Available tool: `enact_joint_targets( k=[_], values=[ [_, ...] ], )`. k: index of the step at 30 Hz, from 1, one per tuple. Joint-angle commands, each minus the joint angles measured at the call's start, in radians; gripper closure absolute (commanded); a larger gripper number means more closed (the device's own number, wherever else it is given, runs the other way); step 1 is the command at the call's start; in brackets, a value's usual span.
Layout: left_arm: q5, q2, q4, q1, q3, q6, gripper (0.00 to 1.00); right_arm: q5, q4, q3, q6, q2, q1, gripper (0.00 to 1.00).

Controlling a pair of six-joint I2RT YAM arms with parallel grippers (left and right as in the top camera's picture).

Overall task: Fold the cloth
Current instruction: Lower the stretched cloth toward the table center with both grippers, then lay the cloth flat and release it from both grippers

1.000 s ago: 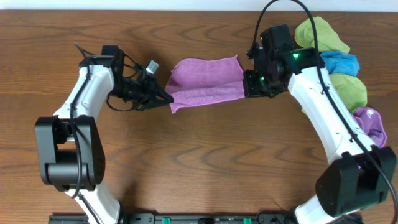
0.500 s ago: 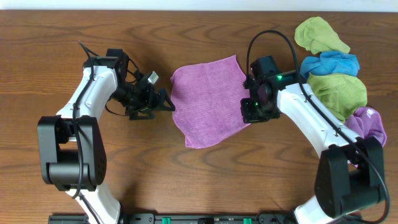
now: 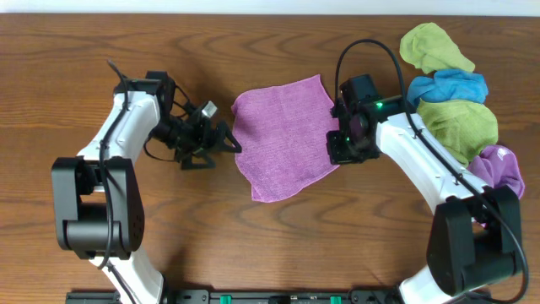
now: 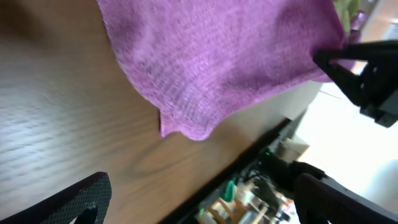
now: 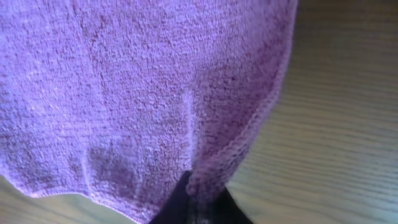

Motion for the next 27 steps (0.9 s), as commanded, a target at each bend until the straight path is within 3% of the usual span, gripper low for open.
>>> enact_joint_targets(
  k=[1, 6, 14, 19, 23, 27],
  values=[
    [0.063, 0.003, 0.012, 0.003, -0.083, 0.0, 0.05, 0.009, 0.007, 0.001, 0.018, -0.009, 0.006, 0.75],
    [0.181, 0.003, 0.069, 0.002, -0.204, 0.02, 0.05, 0.009, 0.029, 0.001, 0.029, -0.026, 0.006, 0.57],
    [0.297, 0.003, 0.198, -0.04, -0.248, -0.014, 0.0, -0.003, 0.099, 0.001, 0.032, -0.09, 0.007, 0.46],
    [0.254, 0.003, 0.366, -0.135, -0.248, -0.162, 0.3, -0.006, 0.101, 0.001, 0.041, -0.093, 0.008, 0.47],
    [0.167, 0.003, 0.417, -0.19, -0.248, -0.225, 0.92, -0.012, 0.099, 0.002, 0.051, -0.095, 0.008, 0.48],
    [0.159, 0.003, 0.406, -0.197, -0.248, -0.224, 0.94, -0.011, 0.098, 0.001, 0.051, -0.098, 0.008, 0.49]
  ],
)
